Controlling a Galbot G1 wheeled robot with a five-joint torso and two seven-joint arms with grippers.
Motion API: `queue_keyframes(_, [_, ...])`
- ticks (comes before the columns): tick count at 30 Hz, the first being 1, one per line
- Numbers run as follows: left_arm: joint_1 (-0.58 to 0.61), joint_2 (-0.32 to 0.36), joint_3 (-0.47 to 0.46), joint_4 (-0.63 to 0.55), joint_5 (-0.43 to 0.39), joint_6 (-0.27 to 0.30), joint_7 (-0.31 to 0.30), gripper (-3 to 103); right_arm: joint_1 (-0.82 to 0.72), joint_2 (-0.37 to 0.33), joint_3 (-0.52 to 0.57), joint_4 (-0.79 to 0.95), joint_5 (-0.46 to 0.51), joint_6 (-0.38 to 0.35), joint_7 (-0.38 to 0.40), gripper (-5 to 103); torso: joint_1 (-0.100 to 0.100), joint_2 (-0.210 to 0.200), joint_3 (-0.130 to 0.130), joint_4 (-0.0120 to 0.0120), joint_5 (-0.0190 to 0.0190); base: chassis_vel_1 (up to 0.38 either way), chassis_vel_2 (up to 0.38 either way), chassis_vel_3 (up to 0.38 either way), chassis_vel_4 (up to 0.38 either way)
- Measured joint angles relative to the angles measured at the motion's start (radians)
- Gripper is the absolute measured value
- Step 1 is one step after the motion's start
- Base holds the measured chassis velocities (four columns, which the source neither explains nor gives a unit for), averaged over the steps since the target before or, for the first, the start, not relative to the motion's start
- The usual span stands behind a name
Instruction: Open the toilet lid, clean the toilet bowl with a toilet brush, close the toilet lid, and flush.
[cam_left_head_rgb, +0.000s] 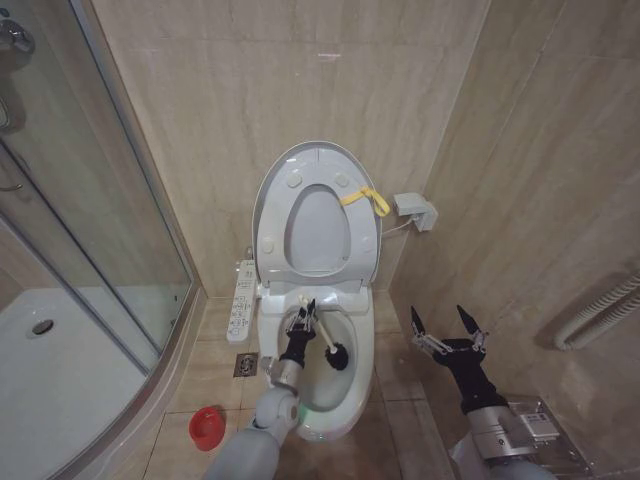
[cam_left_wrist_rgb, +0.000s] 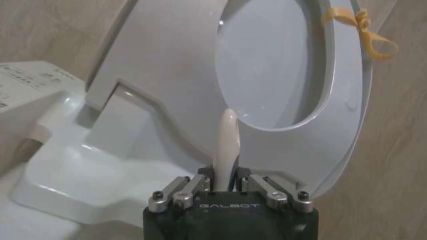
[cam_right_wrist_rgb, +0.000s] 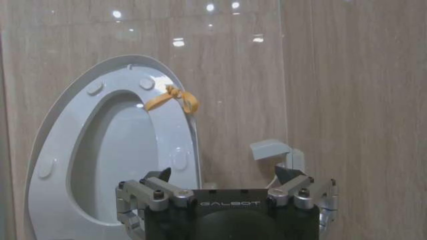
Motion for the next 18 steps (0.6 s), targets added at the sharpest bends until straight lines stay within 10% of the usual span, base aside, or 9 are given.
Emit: queue_keyframes(18, [-0.001, -0.020, 0.010, -0.026, -0.016, 0.001, 0.002, 20, 0.000, 0.000, 0.000, 0.000, 0.000, 0.000, 0.000, 100, 0.000, 0.000, 0.000, -0.0003, -0.0001, 0.000, 0.000, 0.000, 0.000])
